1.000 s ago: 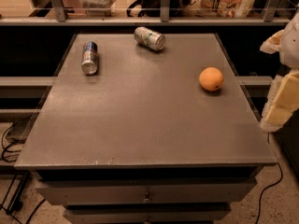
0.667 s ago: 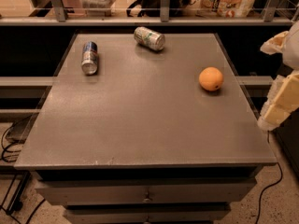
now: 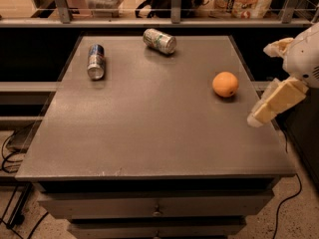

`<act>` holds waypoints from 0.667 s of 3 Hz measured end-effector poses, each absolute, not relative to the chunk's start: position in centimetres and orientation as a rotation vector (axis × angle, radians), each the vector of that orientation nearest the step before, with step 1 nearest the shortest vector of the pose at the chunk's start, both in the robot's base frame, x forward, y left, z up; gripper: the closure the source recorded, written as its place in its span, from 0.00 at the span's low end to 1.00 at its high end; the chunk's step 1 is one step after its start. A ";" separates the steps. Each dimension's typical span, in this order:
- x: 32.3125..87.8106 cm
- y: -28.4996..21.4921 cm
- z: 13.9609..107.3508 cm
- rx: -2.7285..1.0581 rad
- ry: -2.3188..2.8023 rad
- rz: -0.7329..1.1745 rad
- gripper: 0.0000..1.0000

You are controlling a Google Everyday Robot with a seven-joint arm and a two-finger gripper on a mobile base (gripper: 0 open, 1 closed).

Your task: Move orange near redbull can

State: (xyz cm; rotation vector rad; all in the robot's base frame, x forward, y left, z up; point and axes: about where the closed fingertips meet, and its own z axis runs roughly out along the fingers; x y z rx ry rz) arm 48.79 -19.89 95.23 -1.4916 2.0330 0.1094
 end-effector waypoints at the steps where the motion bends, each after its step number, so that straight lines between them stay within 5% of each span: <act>1: 53.2 -19.8 94.1 -1.449 2.017 0.060 0.00; 2: 53.1 -19.7 94.1 -1.452 2.014 0.059 0.00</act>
Offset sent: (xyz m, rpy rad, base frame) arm 0.0360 0.0013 -0.0093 0.0028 -0.0395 -0.0252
